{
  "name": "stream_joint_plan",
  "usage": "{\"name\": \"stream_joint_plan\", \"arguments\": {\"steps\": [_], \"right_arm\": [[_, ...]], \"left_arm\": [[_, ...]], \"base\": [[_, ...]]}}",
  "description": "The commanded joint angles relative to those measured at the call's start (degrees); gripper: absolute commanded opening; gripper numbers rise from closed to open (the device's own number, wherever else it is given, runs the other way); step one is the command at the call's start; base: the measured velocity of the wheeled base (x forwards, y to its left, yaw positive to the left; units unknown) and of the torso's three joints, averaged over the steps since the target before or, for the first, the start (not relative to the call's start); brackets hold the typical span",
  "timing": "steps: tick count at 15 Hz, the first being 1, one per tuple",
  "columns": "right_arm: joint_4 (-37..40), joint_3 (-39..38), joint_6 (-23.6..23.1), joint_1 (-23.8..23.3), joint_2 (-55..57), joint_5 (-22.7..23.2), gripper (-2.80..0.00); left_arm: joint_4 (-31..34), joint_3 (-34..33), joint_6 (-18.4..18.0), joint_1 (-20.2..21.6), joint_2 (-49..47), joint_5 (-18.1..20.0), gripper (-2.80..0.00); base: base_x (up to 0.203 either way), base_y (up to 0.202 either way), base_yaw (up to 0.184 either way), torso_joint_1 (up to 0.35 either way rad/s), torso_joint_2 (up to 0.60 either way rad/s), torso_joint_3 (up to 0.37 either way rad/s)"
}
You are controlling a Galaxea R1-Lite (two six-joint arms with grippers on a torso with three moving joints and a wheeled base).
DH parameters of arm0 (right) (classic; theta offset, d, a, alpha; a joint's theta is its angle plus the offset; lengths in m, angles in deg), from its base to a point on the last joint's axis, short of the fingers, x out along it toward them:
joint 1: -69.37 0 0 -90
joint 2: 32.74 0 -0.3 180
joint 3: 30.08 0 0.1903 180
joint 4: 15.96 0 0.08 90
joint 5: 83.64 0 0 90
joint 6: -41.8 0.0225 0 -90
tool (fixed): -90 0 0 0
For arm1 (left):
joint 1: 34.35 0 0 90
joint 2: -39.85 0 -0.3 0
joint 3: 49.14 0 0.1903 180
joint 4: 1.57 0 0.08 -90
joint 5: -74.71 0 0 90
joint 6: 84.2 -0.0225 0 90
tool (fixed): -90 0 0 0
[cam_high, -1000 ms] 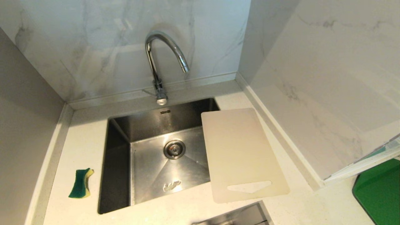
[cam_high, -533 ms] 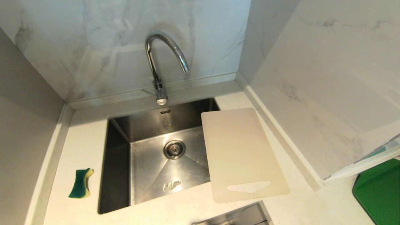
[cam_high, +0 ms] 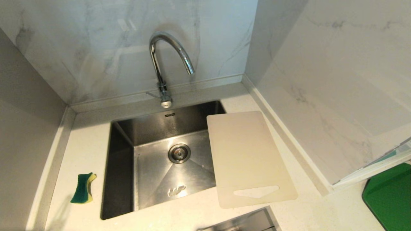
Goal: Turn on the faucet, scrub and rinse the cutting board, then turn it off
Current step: Turn on the tap
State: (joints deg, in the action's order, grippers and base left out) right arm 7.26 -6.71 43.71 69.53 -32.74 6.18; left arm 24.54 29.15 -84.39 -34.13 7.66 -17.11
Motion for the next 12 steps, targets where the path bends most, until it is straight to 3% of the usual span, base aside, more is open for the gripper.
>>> {"name": "stream_joint_plan", "arguments": {"steps": [1,7,10,12], "right_arm": [[0.0,-0.1,0.0,0.0,0.1,0.0,-2.80],[0.0,-0.1,0.0,0.0,0.1,0.0,-2.80],[0.0,0.0,0.0,0.0,0.1,0.0,-2.80],[0.0,-0.1,0.0,0.0,0.1,0.0,-2.80]], "left_arm": [[0.0,13.6,0.0,0.0,-21.1,-2.1,-2.80],[-2.7,43.0,0.3,-1.3,-54.9,-14.9,-2.80],[-3.3,52.2,0.7,-3.8,-66.8,-23.8,-2.80],[-3.4,55.6,4.6,-6.9,-73.1,-30.6,-2.80]], "base": [[0.000,0.000,0.000,0.000,0.00,0.000],[0.000,0.000,0.000,0.000,0.00,0.000],[0.000,0.000,0.000,0.000,0.00,0.000],[0.000,0.000,0.000,0.000,0.00,0.000]]}}
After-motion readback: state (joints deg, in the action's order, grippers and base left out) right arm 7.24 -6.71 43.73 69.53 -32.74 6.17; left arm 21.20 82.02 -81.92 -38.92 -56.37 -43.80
